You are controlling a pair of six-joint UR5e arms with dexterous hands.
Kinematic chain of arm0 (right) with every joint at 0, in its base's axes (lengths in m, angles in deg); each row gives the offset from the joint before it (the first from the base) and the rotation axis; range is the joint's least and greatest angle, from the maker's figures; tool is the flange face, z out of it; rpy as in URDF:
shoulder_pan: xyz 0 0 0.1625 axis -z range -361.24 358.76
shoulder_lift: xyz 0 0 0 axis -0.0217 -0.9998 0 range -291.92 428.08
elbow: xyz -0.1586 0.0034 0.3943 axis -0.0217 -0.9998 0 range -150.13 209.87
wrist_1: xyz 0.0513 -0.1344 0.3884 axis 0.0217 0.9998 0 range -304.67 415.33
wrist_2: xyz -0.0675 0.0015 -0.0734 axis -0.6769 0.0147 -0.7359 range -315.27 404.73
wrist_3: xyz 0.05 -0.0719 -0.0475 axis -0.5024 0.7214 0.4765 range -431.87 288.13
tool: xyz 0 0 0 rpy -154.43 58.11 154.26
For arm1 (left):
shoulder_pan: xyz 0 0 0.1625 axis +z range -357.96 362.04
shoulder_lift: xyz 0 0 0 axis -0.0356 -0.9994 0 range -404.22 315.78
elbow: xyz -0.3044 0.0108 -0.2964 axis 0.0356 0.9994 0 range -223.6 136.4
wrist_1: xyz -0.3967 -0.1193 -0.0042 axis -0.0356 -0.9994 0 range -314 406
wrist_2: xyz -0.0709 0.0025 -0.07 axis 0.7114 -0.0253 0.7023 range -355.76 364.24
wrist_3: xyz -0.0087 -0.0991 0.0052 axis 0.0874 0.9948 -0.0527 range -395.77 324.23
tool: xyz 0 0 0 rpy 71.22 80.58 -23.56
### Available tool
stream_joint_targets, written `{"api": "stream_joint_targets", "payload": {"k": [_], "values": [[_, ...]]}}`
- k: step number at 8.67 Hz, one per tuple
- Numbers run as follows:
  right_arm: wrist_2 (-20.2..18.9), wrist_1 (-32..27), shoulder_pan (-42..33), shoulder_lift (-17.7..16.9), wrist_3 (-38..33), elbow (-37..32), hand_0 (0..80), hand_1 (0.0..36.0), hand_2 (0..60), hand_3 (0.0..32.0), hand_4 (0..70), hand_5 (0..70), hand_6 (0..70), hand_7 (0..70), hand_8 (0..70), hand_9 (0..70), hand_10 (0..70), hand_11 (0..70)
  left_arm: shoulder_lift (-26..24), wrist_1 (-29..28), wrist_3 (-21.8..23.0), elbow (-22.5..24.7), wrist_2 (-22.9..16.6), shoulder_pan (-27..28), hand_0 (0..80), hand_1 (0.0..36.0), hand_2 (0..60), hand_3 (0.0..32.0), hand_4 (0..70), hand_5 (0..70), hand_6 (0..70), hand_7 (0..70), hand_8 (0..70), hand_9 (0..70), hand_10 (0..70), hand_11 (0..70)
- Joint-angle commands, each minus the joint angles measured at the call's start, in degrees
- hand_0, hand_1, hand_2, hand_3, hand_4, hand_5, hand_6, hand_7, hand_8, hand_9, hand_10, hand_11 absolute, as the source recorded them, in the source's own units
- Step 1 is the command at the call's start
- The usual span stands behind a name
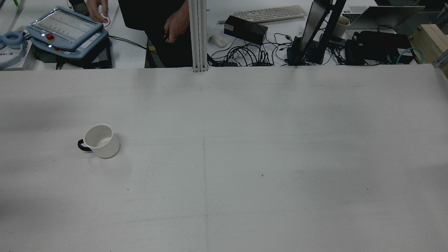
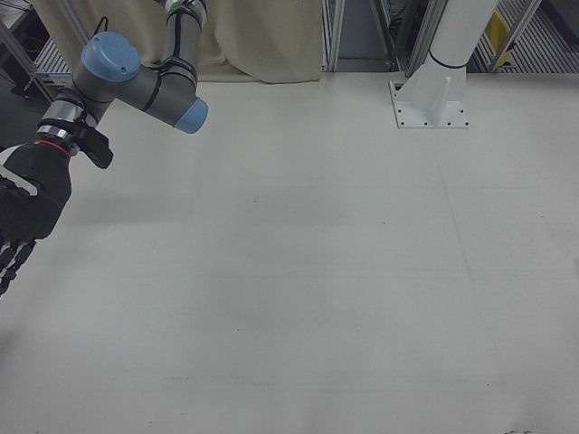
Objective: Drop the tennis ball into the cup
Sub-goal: 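Move the left hand holding the yellow tennis ball over the table toward the mug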
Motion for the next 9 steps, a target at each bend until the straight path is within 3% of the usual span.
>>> {"api": "stream_joint_targets", "payload": {"k": [1, 7, 9], "values": [[-0.01, 0.0, 0.0, 0.0, -0.02, 0.0, 0.0, 0.0, 0.0, 0.0, 0.0, 0.0, 0.0, 0.0, 0.0, 0.0, 0.0, 0.0, -4.1, 4.15, 0.09, 2.44, 0.12, 7.78, 80.0, 36.0, 60.0, 0.0, 65.9, 24.8, 38.2, 70.0, 66.3, 70.0, 70.0, 70.0], [-0.01, 0.0, 0.0, 0.0, -0.02, -0.08, 0.0, 0.0, 0.0, 0.0, 0.0, 0.0, 0.0, 0.0, 0.0, 0.0, 0.0, 0.0, -6.07, 5.93, 0.62, 2.27, 0.91, 21.59, 80.0, 36.0, 60.0, 0.0, 62.9, 24.5, 37.0, 70.0, 64.2, 70.0, 70.0, 70.0], [0.08, 0.0, 0.0, 0.0, -0.02, -0.08, 0.0, 0.0, 0.0, 0.0, 0.0, 0.0, 0.0, 0.0, 0.0, 0.0, 0.0, 0.0, -6.07, 5.59, 0.44, 1.57, 1.17, 22.86, 80.0, 36.0, 60.0, 0.0, 61.3, 24.6, 36.8, 70.0, 64.1, 70.0, 70.0, 70.0]]}}
